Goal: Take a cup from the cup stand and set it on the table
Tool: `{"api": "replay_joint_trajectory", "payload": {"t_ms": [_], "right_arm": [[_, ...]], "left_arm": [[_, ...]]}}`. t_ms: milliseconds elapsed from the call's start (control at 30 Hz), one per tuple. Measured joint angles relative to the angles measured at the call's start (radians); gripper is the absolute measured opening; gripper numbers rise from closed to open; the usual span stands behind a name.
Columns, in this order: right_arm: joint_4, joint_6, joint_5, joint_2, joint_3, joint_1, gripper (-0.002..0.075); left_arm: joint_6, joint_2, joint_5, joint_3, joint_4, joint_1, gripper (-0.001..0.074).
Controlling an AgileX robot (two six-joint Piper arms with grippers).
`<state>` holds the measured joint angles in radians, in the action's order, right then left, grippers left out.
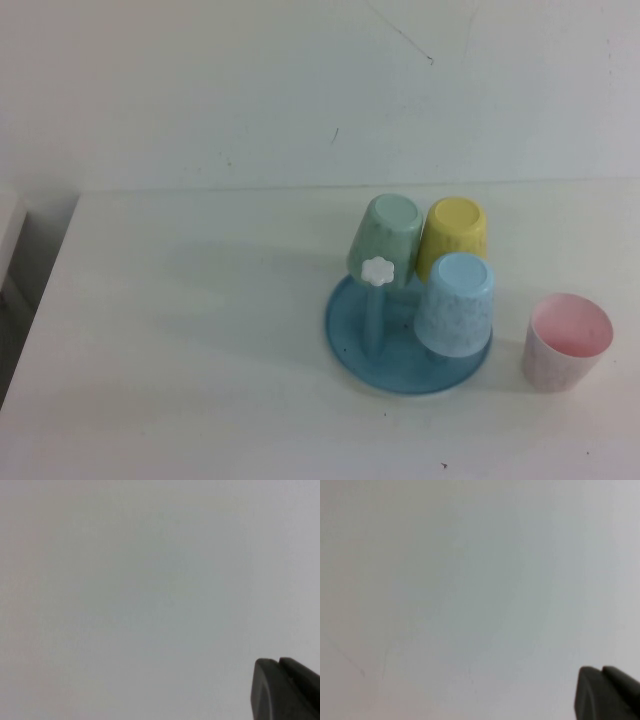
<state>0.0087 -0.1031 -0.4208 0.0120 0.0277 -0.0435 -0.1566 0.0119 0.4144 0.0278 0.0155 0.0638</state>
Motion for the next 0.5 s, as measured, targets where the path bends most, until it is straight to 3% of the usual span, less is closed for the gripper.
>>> {"api": "replay_joint_trajectory", "payload": {"t_ms": [267, 500], "right_arm": [[-0.053, 0.006, 0.596, -0.020, -0.244, 0.000, -0.0003], [0.023, -0.142, 1.028, -0.214, -0.430, 0.000, -0.0003]], "left_arm": [[-0.003, -0.014, -0.516, -0.261, 0.000, 0.000, -0.0003], [-0.006, -0.273, -0.896, -0.554, 0.050, 0.000, -0.0003]]}}
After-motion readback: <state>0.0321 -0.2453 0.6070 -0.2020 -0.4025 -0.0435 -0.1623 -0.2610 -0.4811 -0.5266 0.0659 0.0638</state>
